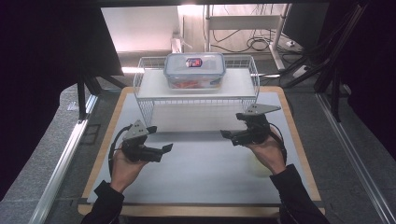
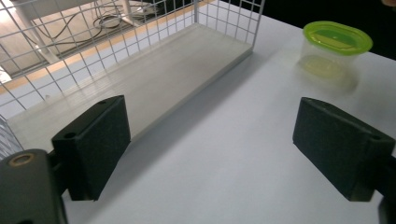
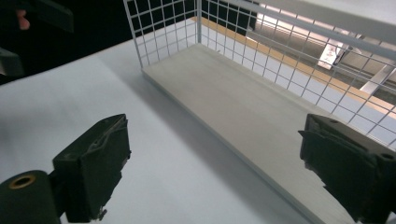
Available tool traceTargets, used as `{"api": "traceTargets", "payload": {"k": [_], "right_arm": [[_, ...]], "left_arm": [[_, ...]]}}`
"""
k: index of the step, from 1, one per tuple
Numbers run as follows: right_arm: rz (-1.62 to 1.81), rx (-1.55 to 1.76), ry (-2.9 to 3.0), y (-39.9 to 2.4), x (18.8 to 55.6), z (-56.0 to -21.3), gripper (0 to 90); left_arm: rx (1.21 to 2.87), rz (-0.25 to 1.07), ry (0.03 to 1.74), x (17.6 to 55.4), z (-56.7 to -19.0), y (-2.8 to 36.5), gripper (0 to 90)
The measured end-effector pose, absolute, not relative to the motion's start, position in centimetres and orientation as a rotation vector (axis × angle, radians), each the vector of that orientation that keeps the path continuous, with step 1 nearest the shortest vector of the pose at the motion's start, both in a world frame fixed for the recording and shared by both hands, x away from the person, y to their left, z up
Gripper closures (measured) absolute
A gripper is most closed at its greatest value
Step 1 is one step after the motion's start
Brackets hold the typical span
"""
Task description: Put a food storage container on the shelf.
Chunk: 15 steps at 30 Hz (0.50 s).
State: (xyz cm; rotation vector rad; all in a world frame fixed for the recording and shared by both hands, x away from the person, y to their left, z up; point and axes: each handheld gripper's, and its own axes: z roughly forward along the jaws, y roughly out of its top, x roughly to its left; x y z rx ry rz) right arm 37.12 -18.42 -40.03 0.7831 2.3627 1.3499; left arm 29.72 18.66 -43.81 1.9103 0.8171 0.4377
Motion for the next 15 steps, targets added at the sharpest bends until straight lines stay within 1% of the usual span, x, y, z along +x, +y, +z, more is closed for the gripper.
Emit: {"api": "traceTargets", "payload": {"k": [5,9,11,15], "right_arm": [[1.362,0.778,2.366,-18.7,36.1,-40.6,6.5],[1.373,0.803,2.353,-19.1,35.3,-41.4,5.1],[1.367,0.814,2.348,-19.2,34.8,-41.8,4.8],[1.359,0.827,2.347,-19.4,34.0,-42.5,4.2]], "left_arm": [[1.970,0.476,0.806,28.4,-44.7,18.6,5.5],[2.033,0.547,0.785,27.6,-45.8,18.2,3.3],[2.042,0.572,0.781,27.3,-46.3,18.2,3.0],[2.036,0.576,0.786,26.9,-47.4,18.3,2.0]]}}
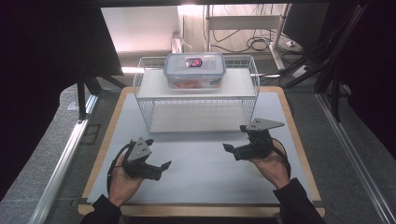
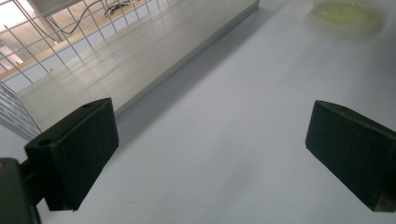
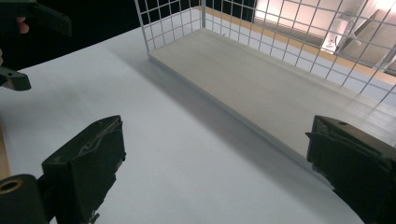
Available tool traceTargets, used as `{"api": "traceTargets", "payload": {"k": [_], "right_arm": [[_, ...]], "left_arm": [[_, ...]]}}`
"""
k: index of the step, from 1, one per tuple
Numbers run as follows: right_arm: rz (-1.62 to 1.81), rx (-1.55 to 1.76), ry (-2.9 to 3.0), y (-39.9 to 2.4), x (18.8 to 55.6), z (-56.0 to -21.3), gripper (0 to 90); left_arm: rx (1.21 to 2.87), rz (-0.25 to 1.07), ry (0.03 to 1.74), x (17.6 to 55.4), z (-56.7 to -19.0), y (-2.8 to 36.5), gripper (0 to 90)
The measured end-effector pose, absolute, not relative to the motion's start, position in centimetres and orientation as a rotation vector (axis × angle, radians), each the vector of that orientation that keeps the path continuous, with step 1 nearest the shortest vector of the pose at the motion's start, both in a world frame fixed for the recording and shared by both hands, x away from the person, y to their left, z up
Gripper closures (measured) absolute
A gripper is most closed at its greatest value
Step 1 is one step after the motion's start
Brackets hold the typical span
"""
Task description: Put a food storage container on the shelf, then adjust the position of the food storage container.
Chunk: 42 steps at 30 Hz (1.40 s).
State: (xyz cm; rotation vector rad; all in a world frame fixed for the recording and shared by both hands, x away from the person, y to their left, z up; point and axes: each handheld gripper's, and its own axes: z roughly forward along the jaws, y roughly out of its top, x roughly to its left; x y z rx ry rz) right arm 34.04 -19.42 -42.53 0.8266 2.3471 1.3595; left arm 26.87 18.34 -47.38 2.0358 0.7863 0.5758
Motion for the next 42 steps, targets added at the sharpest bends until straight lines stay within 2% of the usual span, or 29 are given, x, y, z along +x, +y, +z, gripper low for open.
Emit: {"api": "traceTargets", "payload": {"k": [10,19,25,33,42], "right_arm": [[1.341,0.828,2.374,-19.2,32.1,-44.7,4.7],[1.230,0.829,2.422,-19.6,30.9,-46.9,4.9],[1.215,0.856,2.421,-20.2,31.2,-47.0,2.3],[1.150,0.966,2.332,-23.0,32.1,-46.1,30.3],[1.068,1.102,2.245,-27.7,33.1,-45.0,72.3]], "left_arm": [[1.954,0.587,0.890,25.6,-49.1,20.2,0.0],[2.036,0.540,0.886,25.1,-50.4,19.6,0.1],[2.088,0.535,0.827,24.9,-50.6,18.7,3.1],[2.079,0.536,0.811,24.8,-50.5,18.7,5.7],[2.097,0.555,0.805,24.7,-50.5,18.5,5.5]]}}
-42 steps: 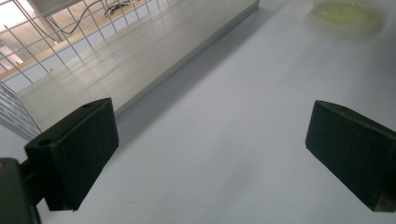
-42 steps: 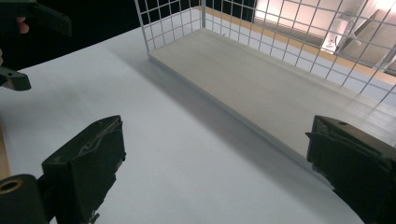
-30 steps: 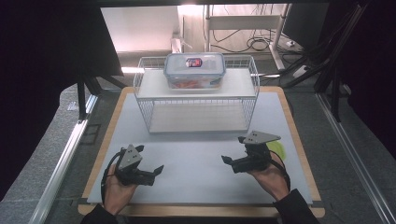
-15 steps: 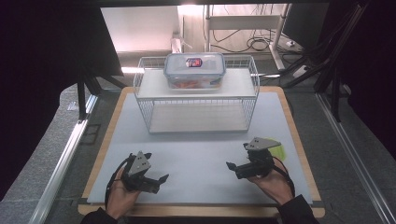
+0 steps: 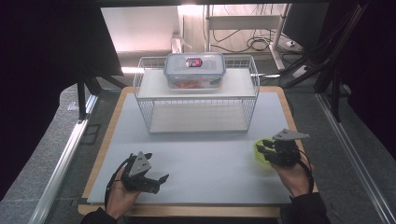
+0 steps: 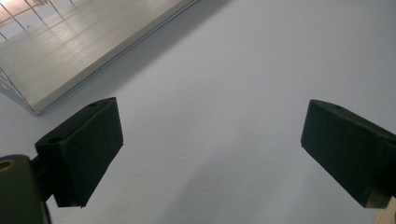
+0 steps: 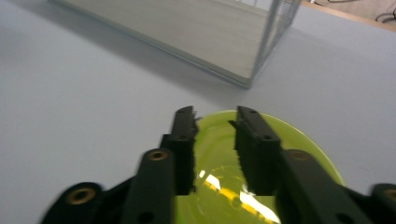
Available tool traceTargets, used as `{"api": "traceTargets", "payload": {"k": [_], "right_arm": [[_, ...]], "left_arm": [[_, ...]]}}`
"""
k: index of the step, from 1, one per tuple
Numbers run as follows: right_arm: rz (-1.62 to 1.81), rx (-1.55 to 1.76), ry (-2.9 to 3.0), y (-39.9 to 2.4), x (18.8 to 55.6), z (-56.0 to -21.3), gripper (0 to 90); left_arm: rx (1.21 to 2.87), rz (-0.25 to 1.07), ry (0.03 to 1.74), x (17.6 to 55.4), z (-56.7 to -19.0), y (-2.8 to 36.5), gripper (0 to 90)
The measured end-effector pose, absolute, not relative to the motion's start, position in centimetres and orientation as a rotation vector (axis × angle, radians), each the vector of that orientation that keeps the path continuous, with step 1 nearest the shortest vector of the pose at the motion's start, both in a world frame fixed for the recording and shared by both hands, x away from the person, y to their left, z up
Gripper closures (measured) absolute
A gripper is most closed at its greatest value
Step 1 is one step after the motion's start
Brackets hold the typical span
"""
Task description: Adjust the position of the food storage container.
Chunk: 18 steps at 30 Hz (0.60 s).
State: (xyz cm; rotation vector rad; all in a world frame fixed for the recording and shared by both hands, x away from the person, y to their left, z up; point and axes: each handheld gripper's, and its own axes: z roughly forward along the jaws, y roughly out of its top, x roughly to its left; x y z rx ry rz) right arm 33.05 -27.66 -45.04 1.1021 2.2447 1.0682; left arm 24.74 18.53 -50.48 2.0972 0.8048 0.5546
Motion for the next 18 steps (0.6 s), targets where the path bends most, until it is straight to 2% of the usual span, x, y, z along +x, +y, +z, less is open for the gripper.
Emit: {"api": "traceTargets", "payload": {"k": [3,5,18], "right_arm": [[1.061,1.140,2.222,-29.2,33.3,-44.9,84.8],[1.043,1.169,2.209,-30.1,33.4,-44.9,89.6],[0.926,1.328,2.111,-34.4,33.7,-45.9,90.0]], "left_arm": [[2.101,0.556,0.801,24.7,-50.5,18.5,5.4],[2.109,0.558,0.800,24.8,-50.5,18.6,5.4],[2.111,0.551,0.805,24.8,-50.5,18.6,5.9]]}}
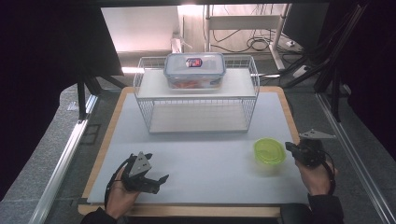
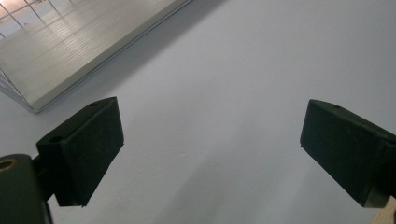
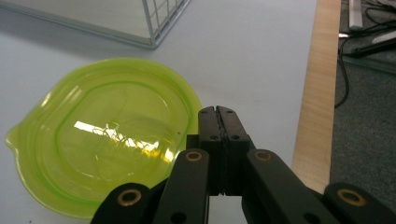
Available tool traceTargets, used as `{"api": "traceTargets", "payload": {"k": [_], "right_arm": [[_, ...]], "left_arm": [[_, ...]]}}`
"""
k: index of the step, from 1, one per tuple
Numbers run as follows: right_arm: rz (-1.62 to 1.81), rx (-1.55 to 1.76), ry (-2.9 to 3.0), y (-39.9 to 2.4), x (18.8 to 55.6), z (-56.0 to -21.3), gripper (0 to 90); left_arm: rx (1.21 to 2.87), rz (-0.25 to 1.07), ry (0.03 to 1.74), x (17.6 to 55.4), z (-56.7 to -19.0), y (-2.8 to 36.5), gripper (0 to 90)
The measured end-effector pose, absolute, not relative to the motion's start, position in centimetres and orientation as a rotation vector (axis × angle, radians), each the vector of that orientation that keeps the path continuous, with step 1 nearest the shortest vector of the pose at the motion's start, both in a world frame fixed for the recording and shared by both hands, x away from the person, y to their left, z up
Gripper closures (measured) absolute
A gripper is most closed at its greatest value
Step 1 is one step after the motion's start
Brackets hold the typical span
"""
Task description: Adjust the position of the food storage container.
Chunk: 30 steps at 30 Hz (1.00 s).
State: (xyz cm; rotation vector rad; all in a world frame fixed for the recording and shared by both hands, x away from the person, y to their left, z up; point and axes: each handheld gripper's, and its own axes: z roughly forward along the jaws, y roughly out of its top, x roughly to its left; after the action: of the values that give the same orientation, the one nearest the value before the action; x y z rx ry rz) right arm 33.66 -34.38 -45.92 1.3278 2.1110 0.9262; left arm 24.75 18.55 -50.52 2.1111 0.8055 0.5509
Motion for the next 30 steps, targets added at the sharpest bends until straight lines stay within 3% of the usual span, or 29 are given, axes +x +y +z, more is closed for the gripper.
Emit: {"api": "traceTargets", "payload": {"k": [15,30], "right_arm": [[0.879,1.383,2.179,-34.1,34.0,-47.3,90.0],[0.938,1.354,2.310,-31.1,33.9,-48.1,90.0]], "left_arm": [[2.122,0.544,0.804,24.8,-50.7,18.5,5.9],[2.126,0.535,0.800,24.8,-50.7,18.4,6.0]]}}
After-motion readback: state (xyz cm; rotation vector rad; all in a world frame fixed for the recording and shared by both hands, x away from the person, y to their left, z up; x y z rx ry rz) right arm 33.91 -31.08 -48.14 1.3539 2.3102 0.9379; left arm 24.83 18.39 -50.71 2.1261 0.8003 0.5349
